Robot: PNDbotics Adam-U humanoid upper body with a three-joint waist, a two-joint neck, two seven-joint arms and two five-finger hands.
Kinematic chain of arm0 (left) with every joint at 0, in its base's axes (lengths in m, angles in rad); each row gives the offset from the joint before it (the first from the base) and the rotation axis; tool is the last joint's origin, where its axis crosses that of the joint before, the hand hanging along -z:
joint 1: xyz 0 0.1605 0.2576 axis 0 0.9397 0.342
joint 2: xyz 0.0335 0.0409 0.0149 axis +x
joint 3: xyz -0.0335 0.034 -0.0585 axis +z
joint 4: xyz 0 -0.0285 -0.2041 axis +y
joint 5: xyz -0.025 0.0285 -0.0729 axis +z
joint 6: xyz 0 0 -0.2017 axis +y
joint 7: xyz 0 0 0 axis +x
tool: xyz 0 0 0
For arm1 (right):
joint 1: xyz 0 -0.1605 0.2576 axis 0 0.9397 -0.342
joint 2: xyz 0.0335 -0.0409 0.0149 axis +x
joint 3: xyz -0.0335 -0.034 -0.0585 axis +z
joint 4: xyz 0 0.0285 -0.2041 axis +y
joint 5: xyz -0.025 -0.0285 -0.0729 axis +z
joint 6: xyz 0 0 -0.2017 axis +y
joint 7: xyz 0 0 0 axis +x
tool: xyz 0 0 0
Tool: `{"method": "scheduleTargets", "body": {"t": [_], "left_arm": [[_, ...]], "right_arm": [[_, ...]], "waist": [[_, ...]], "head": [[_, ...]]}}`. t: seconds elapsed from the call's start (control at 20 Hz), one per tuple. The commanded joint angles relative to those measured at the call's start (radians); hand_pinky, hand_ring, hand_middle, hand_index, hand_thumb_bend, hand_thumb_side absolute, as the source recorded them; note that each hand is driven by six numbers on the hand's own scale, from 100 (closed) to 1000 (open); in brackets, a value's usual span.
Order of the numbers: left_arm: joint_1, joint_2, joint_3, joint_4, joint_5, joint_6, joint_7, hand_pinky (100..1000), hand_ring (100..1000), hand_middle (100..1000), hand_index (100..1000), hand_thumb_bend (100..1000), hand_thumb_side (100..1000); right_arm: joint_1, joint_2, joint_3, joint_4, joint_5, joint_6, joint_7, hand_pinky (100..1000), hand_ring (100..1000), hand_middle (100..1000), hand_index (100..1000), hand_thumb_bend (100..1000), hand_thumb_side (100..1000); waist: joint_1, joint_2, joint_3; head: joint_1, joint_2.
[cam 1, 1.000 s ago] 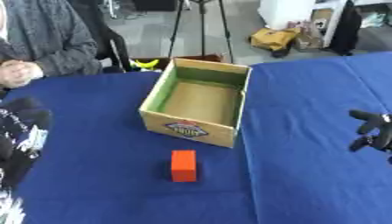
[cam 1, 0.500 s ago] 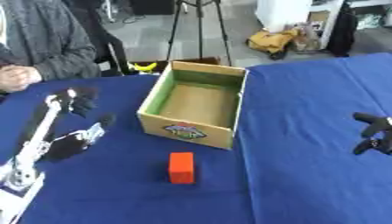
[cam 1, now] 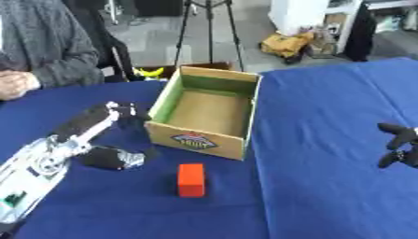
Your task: Pick up objects on the table and place them in the box.
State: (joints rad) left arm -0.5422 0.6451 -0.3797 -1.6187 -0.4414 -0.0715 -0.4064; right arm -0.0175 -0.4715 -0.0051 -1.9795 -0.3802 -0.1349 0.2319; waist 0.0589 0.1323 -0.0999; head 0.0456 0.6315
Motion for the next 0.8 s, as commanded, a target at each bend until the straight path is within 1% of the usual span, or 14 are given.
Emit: {"method": "scheduleTargets", "body": {"t": [0.05,0.3,0.45,0.6,0.8], "left_arm": [[-0.034,0.003,-0.009,-0.025,0.000,0.008,-0.097,604,623,646,773,531,639],[-0.054,-0.031,-0.041,0.002,0.003,0.014,-0.134,596,609,630,762,499,637],[-0.063,-0.055,-0.057,0.038,-0.010,0.011,-0.146,592,604,625,758,472,618],[-0.075,-0.085,-0.066,0.088,-0.039,0.005,-0.153,593,602,623,758,444,583],[-0.089,-0.126,-0.070,0.156,-0.086,-0.012,-0.150,591,600,621,755,423,559]], "right_arm": [[-0.006,-0.027,-0.005,-0.021,-0.011,-0.007,0.002,529,916,554,452,100,833],[-0.006,-0.029,-0.007,-0.021,-0.016,-0.014,0.003,529,915,554,452,100,828],[-0.007,-0.029,-0.006,-0.021,-0.018,-0.015,0.004,529,915,555,452,100,829],[-0.008,-0.029,-0.005,-0.021,-0.018,-0.014,0.006,529,916,555,452,100,830],[-0.011,-0.029,-0.004,-0.021,-0.020,-0.014,0.009,529,916,555,452,100,828]], "waist": [[-0.006,-0.014,-0.002],[-0.012,-0.014,-0.005],[-0.014,-0.014,-0.007],[-0.014,-0.014,-0.010],[-0.015,-0.013,-0.017]], "head": [[-0.001,-0.007],[0.001,-0.011],[0.002,-0.013],[0.002,-0.013],[0.005,-0.015]]}}
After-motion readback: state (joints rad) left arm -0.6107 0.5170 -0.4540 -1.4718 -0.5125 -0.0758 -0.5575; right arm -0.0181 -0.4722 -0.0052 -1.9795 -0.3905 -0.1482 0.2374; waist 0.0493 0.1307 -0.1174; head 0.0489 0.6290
